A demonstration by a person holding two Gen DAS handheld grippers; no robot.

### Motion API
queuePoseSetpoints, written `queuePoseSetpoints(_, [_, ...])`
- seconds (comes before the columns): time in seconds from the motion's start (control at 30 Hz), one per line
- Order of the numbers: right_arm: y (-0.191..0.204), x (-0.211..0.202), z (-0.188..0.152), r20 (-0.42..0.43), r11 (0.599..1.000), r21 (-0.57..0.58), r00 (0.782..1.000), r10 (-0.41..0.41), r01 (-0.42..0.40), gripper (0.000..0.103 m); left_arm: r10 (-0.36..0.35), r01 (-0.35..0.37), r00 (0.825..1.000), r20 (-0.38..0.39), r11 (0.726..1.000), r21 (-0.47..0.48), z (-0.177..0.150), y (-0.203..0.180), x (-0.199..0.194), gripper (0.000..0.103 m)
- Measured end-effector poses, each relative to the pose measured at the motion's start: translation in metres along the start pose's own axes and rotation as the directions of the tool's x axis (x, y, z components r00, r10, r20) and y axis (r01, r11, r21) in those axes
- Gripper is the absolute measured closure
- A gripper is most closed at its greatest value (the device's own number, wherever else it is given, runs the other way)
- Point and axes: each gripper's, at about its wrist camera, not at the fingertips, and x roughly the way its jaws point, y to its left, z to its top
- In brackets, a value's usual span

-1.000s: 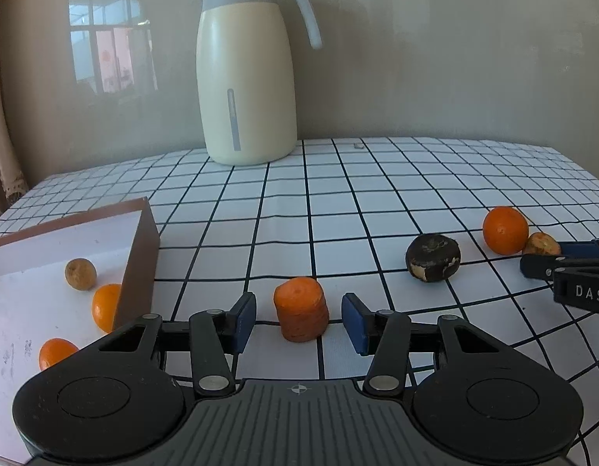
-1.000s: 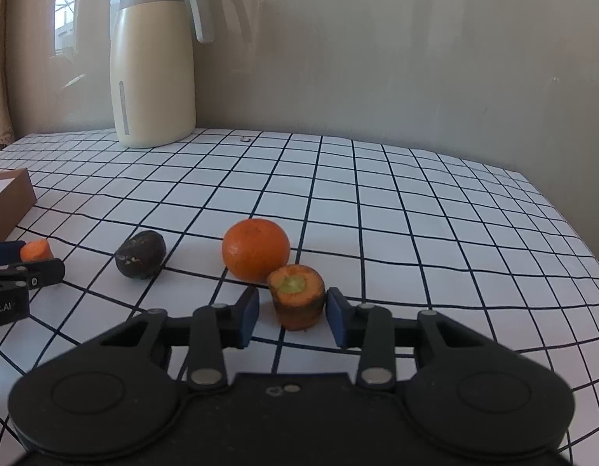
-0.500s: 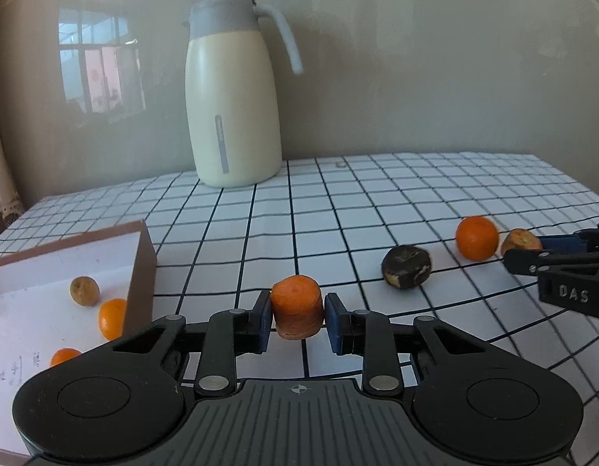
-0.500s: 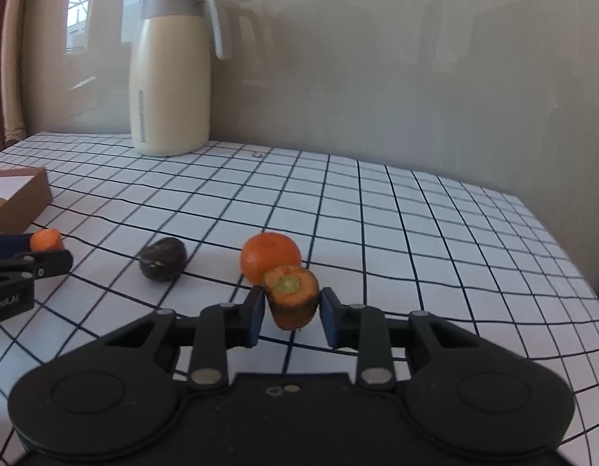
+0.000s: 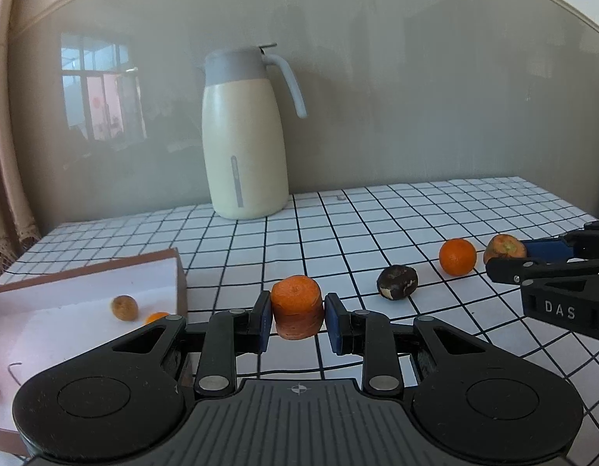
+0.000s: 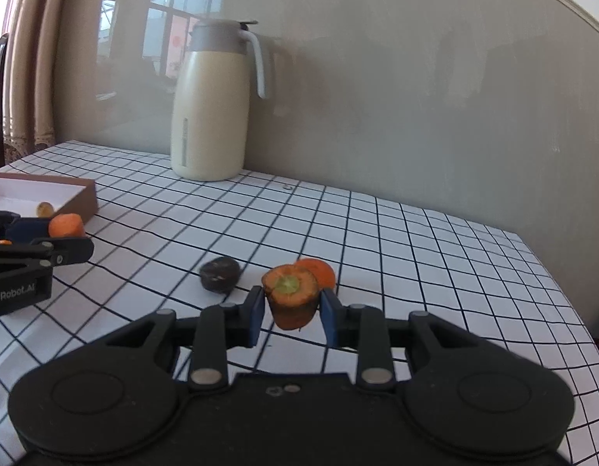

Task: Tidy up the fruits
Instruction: 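Carry both carrot pieces over the cardboard box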

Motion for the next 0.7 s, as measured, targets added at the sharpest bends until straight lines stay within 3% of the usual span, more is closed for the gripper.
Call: queuePoseSetpoints(0.7, [0.05, -0.037, 0.012, 0.115, 0.992, -0.074, 0.987, 0.115, -0.107, 0.081, 0.061, -0.058, 0.996, 0.069, 0.998, -0.04, -0.013, 0.044, -0.055, 0.074])
